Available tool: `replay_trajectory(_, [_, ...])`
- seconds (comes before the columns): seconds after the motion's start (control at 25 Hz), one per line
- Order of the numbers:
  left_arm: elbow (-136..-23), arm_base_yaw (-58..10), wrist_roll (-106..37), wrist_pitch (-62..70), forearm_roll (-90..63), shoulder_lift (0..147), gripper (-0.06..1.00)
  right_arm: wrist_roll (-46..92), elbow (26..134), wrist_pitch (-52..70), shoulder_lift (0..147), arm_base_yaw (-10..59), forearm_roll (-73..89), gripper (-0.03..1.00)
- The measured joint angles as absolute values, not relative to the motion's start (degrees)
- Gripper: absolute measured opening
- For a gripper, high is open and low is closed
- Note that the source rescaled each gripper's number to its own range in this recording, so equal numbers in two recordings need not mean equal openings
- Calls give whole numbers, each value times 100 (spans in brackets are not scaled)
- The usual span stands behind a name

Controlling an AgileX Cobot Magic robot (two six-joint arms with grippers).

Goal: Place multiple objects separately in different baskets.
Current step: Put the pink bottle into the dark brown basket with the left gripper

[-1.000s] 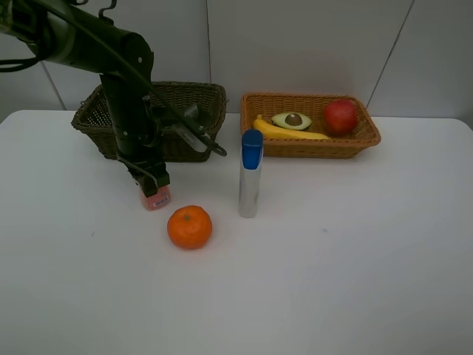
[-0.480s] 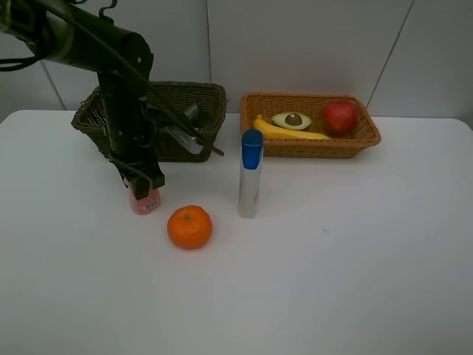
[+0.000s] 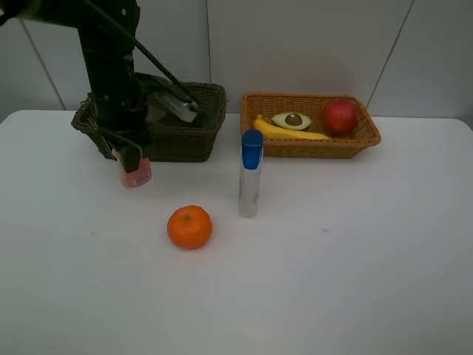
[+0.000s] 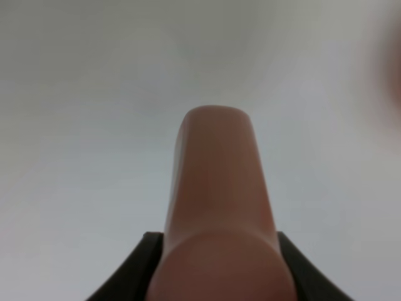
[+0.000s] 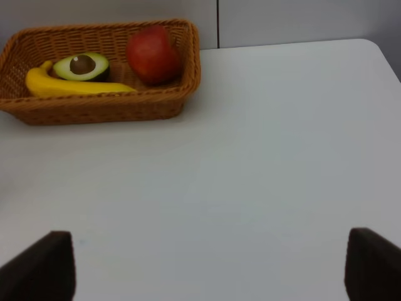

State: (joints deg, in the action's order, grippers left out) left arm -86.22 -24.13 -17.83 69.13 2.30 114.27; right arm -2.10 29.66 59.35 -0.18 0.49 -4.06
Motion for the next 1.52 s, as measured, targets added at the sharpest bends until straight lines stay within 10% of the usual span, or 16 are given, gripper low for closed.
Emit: replay_trajectory(1.52, [-10050,-1024,-1711,4966,1149,11916,44,-210,2966,5935,-18,49,-406,85])
